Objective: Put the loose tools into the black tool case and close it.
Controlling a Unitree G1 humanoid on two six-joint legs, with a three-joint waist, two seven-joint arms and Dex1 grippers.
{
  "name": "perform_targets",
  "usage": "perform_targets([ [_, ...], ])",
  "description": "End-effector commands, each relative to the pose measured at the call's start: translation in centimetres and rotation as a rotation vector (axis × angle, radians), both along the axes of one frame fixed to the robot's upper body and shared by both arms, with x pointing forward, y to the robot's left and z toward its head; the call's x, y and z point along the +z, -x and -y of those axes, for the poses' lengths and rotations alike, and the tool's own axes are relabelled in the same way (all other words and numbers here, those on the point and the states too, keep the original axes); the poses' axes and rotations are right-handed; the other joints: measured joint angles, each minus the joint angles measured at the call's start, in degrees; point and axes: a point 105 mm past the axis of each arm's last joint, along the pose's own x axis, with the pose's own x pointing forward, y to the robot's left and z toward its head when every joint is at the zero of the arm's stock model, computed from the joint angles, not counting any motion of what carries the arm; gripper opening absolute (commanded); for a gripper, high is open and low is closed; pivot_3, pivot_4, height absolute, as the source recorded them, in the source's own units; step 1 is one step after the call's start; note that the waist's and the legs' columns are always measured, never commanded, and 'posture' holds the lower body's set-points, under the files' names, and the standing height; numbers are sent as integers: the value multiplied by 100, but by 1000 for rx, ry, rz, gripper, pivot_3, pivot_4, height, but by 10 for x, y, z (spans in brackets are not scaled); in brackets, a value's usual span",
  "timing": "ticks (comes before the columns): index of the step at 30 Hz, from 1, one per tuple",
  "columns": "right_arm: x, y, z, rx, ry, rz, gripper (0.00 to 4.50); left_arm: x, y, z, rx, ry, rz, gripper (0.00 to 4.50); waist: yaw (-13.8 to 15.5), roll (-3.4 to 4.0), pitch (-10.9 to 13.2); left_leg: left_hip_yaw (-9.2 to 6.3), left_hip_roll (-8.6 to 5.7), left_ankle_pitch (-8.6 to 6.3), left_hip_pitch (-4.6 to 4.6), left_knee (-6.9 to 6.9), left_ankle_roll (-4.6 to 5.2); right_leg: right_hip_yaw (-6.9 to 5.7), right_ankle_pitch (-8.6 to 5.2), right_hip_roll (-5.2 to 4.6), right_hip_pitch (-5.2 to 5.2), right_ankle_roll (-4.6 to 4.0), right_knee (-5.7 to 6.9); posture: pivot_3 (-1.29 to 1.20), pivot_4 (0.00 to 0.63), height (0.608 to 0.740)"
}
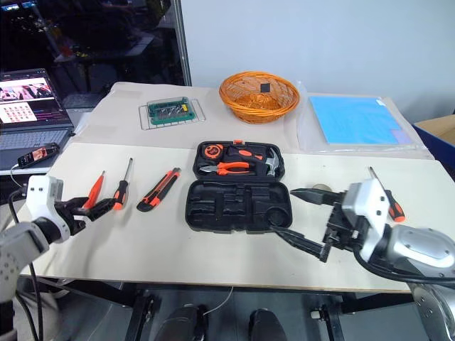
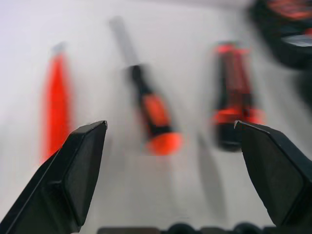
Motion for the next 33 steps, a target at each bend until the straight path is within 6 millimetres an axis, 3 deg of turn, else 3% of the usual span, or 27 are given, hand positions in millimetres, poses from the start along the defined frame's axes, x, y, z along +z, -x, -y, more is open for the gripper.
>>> perform_targets([
  [1,8,3,-12,85,-3,4,4458,8,-8,-12,52,-40,-46,4500,5,-2,-1,1,0,-1,0,0,1,0,2,-2,1,-3,-1,0,150,740],
  [6,9,1,-18,113,10,23,4458,4,-18,-17,63,-72,-101,4500,10,-3,-2,10,-2,-7,-4,0,11,-1,6,-16,-5,11,1,0,150,740],
  [10,8,-1,-18,108,15,35,4458,11,-28,9,-46,-39,-81,4500,26,-8,-3,8,-3,-6,-12,0,12,-6,7,-20,-8,11,1,0,150,740],
  [14,5,1,-17,100,20,37,4458,9,-27,21,-63,-8,-109,4500,18,-8,-3,10,-7,-8,-14,0,13,-4,8,-35,-7,13,0,0,150,740],
  [19,2,1,-16,83,20,42,4458,-7,-30,34,-13,-61,-166,4500,10,-9,-4,9,-5,-1,-13,0,25,-4,9,-27,-7,14,5,0,150,740],
  [23,2,0,-13,60,22,50,4500,-25,-35,39,28,-67,-202,3548,15,-11,-4,9,-11,0,-11,3,26,-3,11,-26,-2,18,7,0,150,740],
  [28,2,1,-9,38,26,58,4500,-27,-37,41,40,-60,-181,1643,16,-12,-5,9,-13,0,-10,5,26,-2,11,-28,0,19,8,0,150,740],
  [30,1,1,-6,15,22,57,4500,-15,-38,42,8,-57,-112,937,25,-12,-5,8,-13,0,-11,5,26,-3,12,-29,0,20,8,0,150,740],
  [33,1,0,1,-44,-2,51,4500,23,-40,57,-136,-42,76,888,27,-14,-5,7,-14,-1,-14,6,25,-4,12,-32,-1,20,6,0,150,740],
])
